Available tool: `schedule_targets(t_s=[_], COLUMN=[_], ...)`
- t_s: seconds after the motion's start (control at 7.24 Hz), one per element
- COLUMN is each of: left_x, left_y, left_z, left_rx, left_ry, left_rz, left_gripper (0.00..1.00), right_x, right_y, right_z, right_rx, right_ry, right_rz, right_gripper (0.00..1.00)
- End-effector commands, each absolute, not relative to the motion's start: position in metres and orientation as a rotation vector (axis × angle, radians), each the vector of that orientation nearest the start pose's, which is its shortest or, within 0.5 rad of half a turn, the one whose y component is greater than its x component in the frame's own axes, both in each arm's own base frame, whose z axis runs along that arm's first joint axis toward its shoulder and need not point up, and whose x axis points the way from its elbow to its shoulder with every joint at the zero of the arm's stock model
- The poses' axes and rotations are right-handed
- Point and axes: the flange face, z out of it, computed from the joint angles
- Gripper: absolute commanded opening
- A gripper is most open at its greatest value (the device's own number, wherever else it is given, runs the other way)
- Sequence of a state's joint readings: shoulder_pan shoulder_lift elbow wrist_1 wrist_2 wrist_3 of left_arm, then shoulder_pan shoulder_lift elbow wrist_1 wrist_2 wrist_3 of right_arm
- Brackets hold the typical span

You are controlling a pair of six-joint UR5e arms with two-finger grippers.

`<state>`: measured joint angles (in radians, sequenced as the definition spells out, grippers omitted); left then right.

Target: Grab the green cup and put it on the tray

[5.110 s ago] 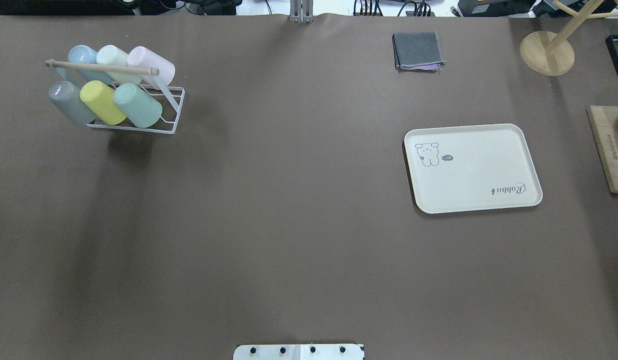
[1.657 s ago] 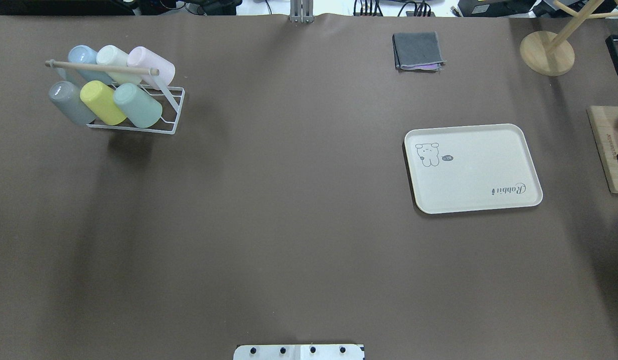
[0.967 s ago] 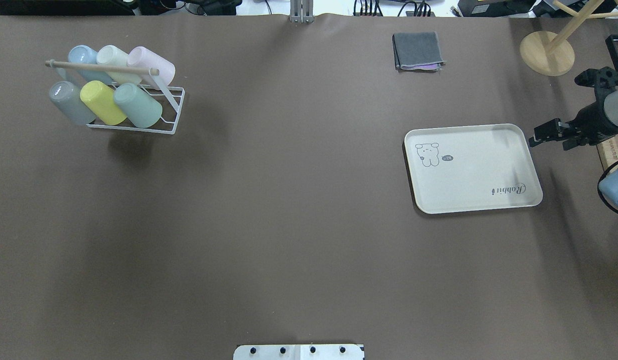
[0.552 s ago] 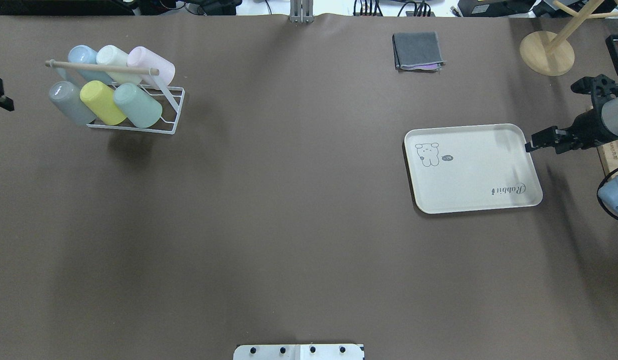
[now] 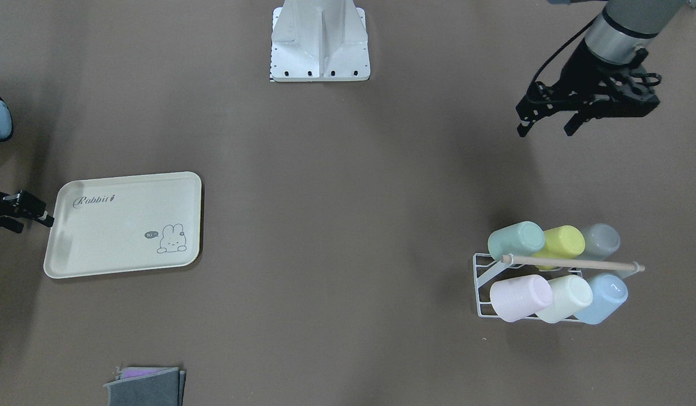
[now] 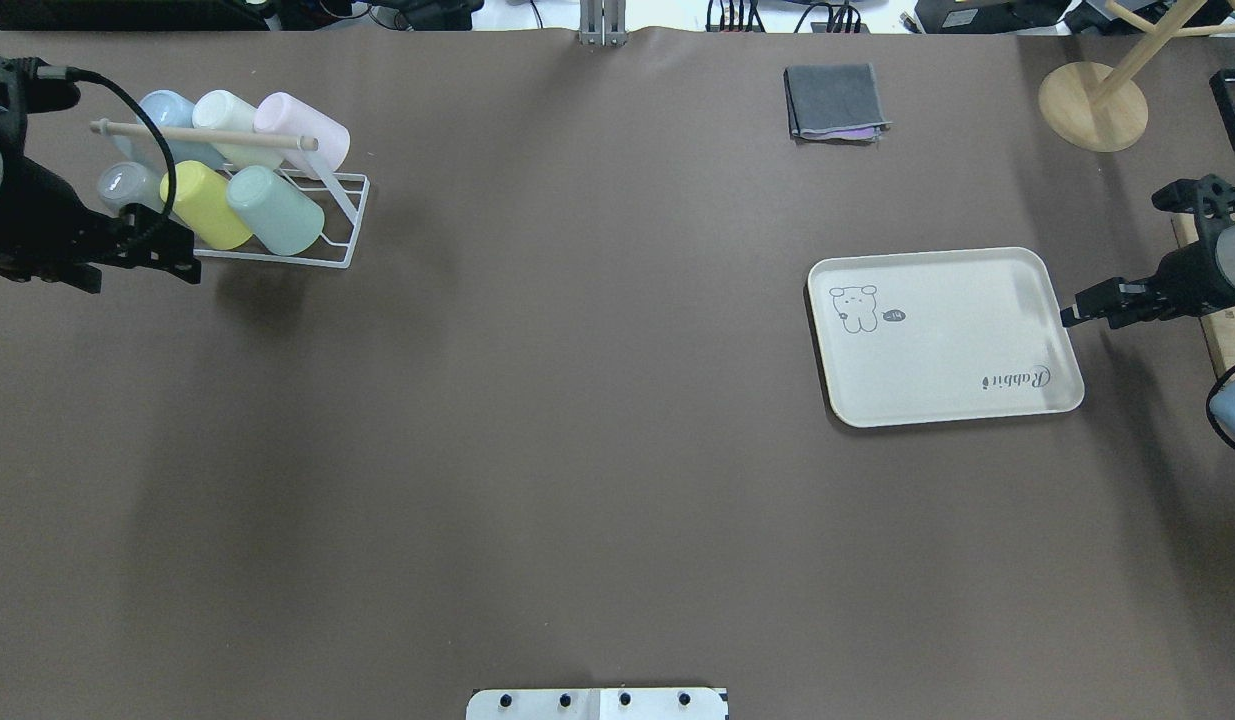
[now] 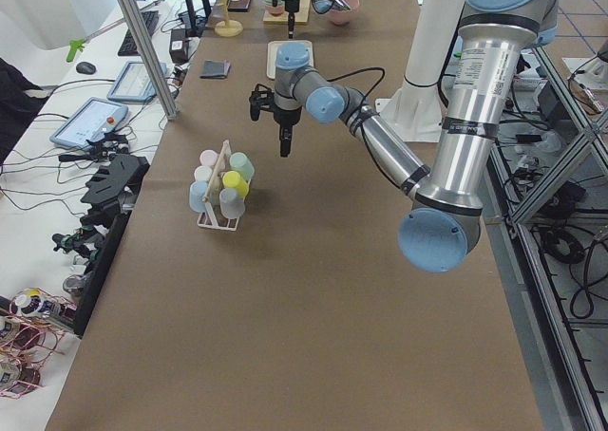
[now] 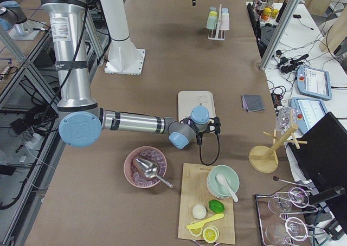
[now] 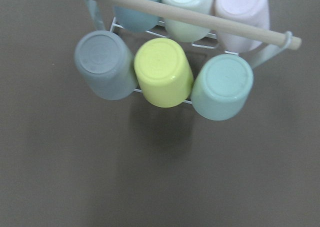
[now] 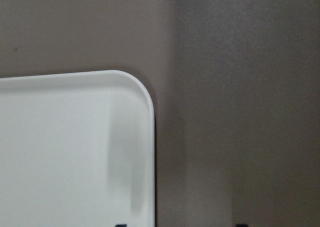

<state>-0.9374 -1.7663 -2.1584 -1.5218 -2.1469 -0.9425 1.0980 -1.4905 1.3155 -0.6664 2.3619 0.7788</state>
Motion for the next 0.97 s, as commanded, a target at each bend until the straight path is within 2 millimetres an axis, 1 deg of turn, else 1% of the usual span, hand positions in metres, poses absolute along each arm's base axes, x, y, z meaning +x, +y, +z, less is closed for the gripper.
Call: schedule_targets(t_s=[0.0,0.14,0.28,0.41,0.55,0.69,0.83], left_x=[0.271,0.287,0.308,0.323,0.329,0.327,0.323], left_y=[-0.417,-0.410,-0.386,-0.376,-0.372,-0.376,-0.380], left_z=[0.258,0.243,0.232,0.233,0.233,0.237,0.250], left_rx=[0.159,0.201,0.241,0.413,0.497,0.613,0.720], left_ry=[0.934,0.920,0.931,0.839,0.789,0.689,0.539], left_rz=[0.035,0.070,0.185,0.327,0.479,0.648,0.828], left_gripper=[0.99,0.99,0.99,0.99,0.99,0.99,0.99], right_x=[-0.202,-0.212,-0.216,-0.217,-0.217,-0.217,-0.217], right_y=[-0.511,-0.514,-0.513,-0.513,-0.512,-0.512,-0.512], right_z=[0.636,0.630,0.629,0.630,0.631,0.636,0.635], right_rx=[0.113,0.115,0.112,0.110,0.109,0.103,0.102], right_ry=[-1.023,-1.026,-1.026,-1.024,-1.024,-1.022,-1.023], right_rz=[-0.031,-0.045,-0.052,-0.053,-0.056,-0.059,-0.059], right_gripper=[0.57,0.57,0.56,0.53,0.50,0.47,0.41])
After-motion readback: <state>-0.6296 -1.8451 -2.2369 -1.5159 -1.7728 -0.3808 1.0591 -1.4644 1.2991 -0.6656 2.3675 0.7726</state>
